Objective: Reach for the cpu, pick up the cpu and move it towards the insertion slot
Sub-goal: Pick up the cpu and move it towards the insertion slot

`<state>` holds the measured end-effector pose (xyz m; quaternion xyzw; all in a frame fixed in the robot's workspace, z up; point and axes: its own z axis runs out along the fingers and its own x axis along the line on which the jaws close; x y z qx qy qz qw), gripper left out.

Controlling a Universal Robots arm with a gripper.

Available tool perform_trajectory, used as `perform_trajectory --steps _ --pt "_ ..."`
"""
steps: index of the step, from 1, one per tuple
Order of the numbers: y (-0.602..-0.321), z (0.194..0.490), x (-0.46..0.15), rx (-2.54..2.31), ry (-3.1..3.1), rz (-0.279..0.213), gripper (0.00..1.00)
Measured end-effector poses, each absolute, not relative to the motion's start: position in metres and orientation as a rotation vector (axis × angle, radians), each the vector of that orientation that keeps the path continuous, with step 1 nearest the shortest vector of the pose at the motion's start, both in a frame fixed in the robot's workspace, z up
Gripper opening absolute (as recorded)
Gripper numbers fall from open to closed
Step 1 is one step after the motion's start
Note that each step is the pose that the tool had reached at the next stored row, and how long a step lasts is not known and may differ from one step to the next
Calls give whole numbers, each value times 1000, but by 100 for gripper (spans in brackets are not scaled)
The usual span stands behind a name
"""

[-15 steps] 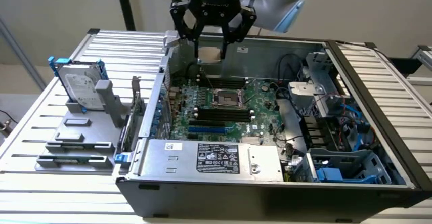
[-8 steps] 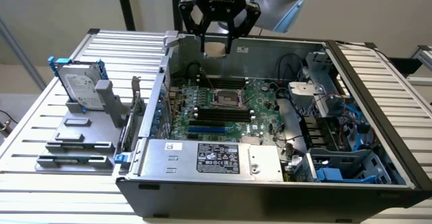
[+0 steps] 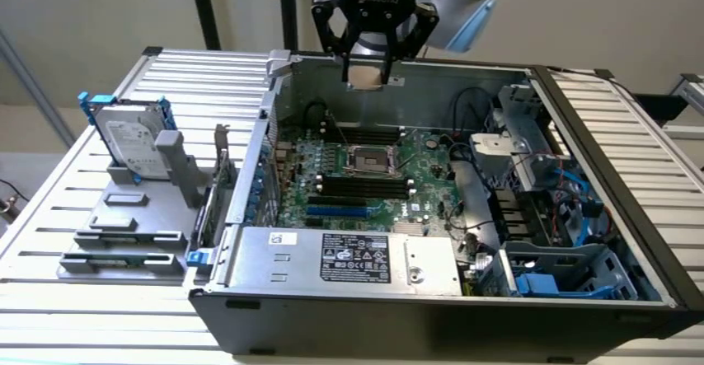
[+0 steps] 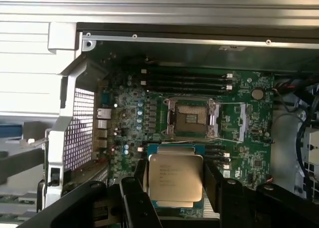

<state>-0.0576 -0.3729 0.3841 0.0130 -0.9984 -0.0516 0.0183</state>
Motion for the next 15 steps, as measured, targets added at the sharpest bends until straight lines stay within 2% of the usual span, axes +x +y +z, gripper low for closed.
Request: perform_trajectory --steps 15 --pt "-357 374 -32 8 -3102 -157 55"
